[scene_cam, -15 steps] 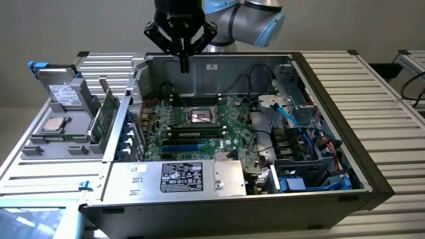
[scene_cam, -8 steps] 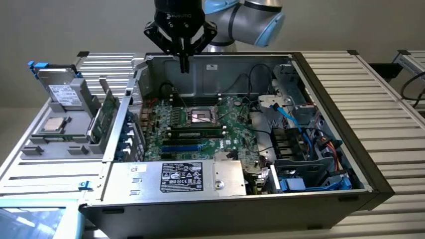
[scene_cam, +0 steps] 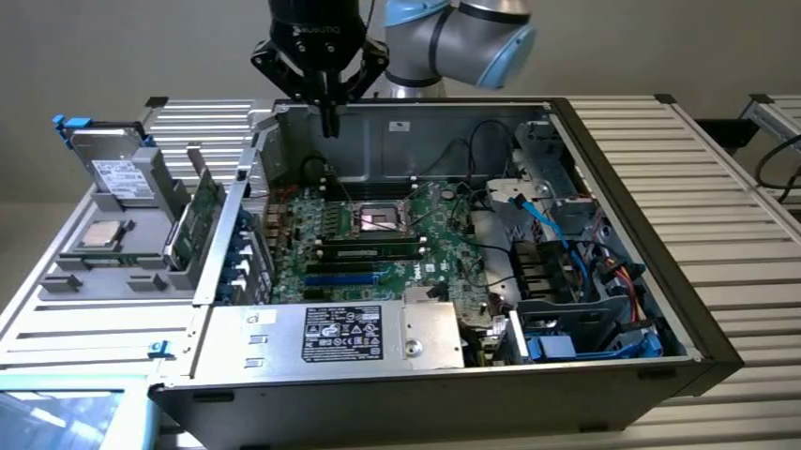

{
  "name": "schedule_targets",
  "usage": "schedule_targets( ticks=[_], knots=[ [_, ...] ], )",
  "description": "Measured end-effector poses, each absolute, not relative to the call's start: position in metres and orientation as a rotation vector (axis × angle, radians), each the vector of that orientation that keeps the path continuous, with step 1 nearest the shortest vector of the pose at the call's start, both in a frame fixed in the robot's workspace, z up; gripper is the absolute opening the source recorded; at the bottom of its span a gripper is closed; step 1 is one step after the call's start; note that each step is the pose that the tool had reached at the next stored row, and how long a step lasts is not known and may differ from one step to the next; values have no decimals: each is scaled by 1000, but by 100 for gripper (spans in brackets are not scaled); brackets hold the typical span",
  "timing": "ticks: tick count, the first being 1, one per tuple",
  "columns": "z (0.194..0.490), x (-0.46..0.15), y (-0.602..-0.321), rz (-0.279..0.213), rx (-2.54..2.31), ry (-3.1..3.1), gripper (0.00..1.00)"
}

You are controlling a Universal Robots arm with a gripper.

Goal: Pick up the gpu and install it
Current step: 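Reach for the gpu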

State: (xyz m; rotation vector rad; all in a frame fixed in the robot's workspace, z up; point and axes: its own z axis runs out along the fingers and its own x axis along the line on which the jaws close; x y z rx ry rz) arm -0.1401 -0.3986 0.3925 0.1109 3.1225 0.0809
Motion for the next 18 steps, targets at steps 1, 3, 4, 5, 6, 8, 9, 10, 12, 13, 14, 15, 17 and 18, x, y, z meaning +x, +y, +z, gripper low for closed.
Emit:
schedule_targets(
  ticks=[1,3,4,5,6,8,9,10,12,13,14,15,17,18],
  knots=[
    [392,-145,-399,81,111,3123,12],
    [392,-154,-398,82,111,3125,12],
    [392,-158,-398,83,111,3125,12],
    [392,-163,-398,84,111,3125,12],
    [392,-167,-398,85,111,3125,12],
    [391,-176,-398,86,111,3127,12],
    [391,-181,-397,86,111,3128,12],
    [391,-185,-397,86,111,3129,12],
    [390,-195,-396,86,111,3129,12],
    [389,-199,-396,86,111,3129,12],
    [388,-204,-396,86,111,3129,12],
    [388,-208,-395,86,111,3129,12],
    [386,-217,-395,86,111,3129,12],
    [385,-222,-394,86,111,3129,12]
  ],
)
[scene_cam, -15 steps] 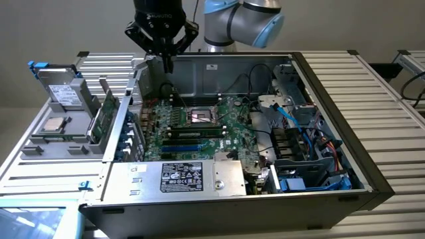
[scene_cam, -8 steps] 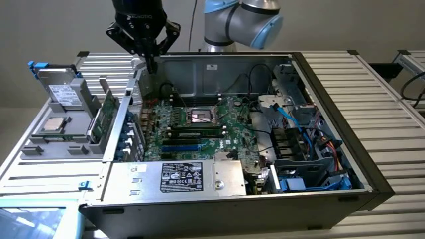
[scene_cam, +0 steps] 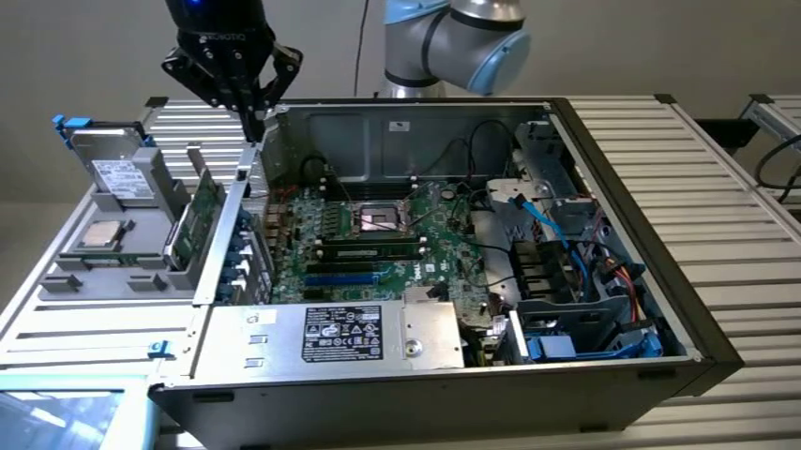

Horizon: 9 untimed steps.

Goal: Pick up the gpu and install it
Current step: 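Reach for the gpu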

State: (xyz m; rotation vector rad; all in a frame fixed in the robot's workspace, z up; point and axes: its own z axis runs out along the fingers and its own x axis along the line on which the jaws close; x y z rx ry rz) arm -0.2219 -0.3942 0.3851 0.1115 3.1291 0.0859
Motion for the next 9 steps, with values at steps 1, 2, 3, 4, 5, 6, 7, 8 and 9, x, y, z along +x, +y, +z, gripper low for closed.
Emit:
schedule_targets(
  ticks=[1,2,3,4,5,6,7,8,9],
  knots=[
    [384,-226,-394,86,111,3129,12],
    [383,-231,-394,86,111,3129,12],
    [382,-235,-393,86,111,3129,12],
    [381,-240,-393,86,111,3129,12],
    [380,-245,-393,86,111,3129,12],
    [379,-249,-392,86,111,3129,12],
    [378,-254,-392,86,111,3129,12],
    [377,-258,-392,86,111,3129,12],
    [376,-263,-392,86,112,3129,12]
  ],
)
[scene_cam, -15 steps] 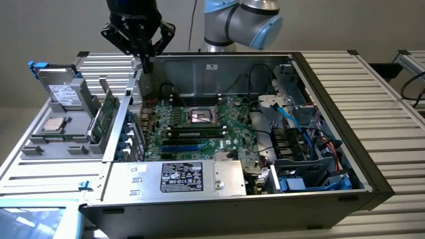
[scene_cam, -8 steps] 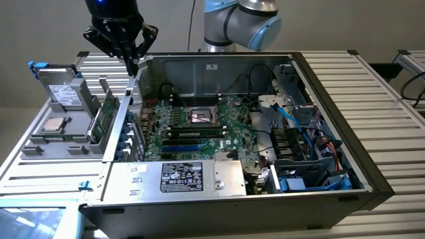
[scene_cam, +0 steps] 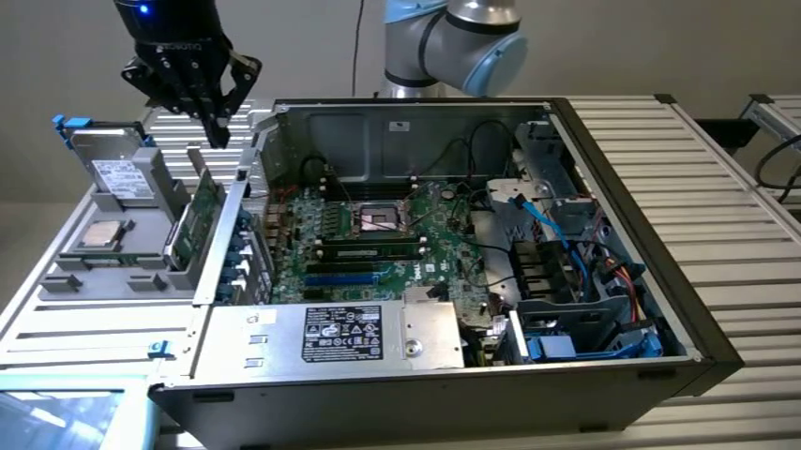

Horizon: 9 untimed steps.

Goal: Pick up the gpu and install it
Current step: 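Reach for the gpu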

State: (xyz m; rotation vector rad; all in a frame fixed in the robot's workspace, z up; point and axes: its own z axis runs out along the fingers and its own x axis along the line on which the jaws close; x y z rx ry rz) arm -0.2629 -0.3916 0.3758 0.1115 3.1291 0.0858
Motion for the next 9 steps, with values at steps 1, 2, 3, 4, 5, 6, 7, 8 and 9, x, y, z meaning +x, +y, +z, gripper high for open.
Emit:
schedule_targets(
  ticks=[1,2,3,4,5,6,7,8,9],
  knots=[
    [374,-267,-391,86,111,3129,12],
    [373,-272,-391,86,111,3129,12],
    [372,-277,-391,86,111,3129,12],
    [370,-281,-391,86,111,3129,12],
    [369,-285,-390,86,111,3129,12],
    [367,-290,-390,86,111,3129,12],
    [366,-295,-390,86,111,3129,12],
    [364,-299,-389,86,111,3129,12],
    [363,-304,-389,86,111,3129,12]
  ],
)
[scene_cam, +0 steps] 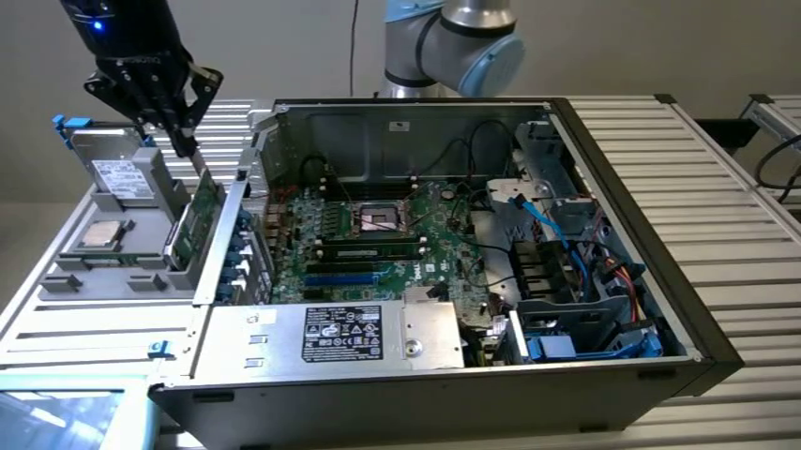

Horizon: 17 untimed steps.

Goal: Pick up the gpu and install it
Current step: 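Reach for the gpu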

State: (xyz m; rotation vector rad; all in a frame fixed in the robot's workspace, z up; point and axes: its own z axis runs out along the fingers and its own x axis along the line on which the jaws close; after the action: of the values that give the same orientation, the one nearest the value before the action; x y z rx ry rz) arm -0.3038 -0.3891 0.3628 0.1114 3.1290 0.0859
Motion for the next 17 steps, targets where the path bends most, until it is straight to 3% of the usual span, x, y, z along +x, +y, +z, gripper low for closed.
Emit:
schedule_targets(
  ticks=[17],
  knots=[
    [334,-350,-385,86,111,3130,12]
  ],
)
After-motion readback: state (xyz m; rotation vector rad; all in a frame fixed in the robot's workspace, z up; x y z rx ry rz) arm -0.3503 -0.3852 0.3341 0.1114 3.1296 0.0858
